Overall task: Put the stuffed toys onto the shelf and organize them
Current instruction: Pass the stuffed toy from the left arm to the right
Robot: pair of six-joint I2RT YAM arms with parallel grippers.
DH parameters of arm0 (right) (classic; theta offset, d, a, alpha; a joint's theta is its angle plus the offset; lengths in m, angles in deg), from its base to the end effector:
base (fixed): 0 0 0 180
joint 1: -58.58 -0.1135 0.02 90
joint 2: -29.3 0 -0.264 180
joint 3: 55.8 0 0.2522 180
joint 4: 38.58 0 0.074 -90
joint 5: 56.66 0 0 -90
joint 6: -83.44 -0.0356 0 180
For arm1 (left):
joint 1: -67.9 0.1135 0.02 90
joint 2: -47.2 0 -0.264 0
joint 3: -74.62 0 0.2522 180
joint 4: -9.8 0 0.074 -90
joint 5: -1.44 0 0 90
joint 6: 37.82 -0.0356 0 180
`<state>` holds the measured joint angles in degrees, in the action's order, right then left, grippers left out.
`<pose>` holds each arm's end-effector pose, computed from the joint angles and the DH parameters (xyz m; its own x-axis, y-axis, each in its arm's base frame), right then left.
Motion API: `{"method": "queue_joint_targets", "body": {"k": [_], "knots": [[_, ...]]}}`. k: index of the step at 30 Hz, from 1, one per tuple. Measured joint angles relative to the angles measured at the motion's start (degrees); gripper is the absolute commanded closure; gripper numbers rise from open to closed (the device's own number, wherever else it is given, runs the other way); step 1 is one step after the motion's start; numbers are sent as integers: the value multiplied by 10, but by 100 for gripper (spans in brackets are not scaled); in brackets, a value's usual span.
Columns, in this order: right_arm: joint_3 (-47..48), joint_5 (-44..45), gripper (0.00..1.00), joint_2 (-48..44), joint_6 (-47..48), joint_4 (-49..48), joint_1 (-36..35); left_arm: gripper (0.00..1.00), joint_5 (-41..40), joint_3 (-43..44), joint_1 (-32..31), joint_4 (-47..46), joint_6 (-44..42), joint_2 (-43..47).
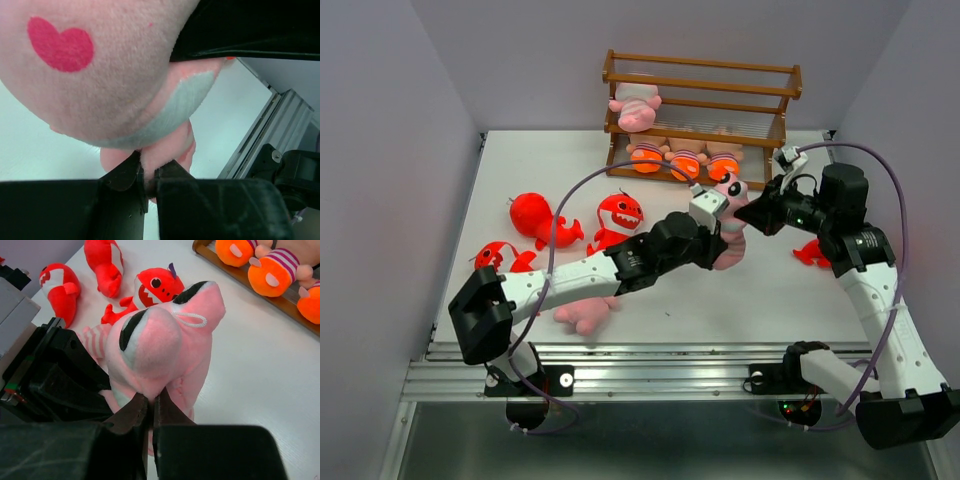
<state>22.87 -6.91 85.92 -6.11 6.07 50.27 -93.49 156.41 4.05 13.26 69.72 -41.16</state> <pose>0.1965 0.0519 0.3898 -0.3747 -0.0608 -0.9251 -0.7035 0.6685 0.2410 0.1662 -0.3315 0.3295 -0.3315 -0.0062 -0.9434 0.7940 0.5382 -0.2825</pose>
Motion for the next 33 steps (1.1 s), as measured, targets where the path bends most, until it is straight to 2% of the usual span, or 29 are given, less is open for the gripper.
{"method": "queue_joint_targets", "body": {"k": [1, 4, 6, 9, 15, 18, 22, 26, 33], "knots": [[-2, 0, 99, -1, -2, -5, 0, 58, 1, -7, 0, -9, 5, 2], [-2, 3, 99, -1, -3, -7, 0, 38, 11, -41, 1, -41, 17, 22], [-2, 3, 99, -1, -3, -8, 0, 30, 22, -78, 5, -71, 29, 54], [0, -1, 99, -1, -3, -9, 0, 25, 59, -149, 22, -116, 54, 124], [8, -46, 99, 3, -2, -15, 0, 22, 152, -317, 105, -259, 132, 251], [7, -83, 99, 10, -5, -19, 0, 22, 185, -385, 140, -307, 164, 278], [-5, -104, 99, 19, -37, -45, 0, 22, 213, -431, 140, -342, 185, 277], [-10, -104, 99, 41, -90, -70, 0, 21, 178, -451, 112, -379, 180, 277], [-10, -100, 99, 96, -159, -91, 0, 21, 44, -453, 9, -437, 92, 269]]}}
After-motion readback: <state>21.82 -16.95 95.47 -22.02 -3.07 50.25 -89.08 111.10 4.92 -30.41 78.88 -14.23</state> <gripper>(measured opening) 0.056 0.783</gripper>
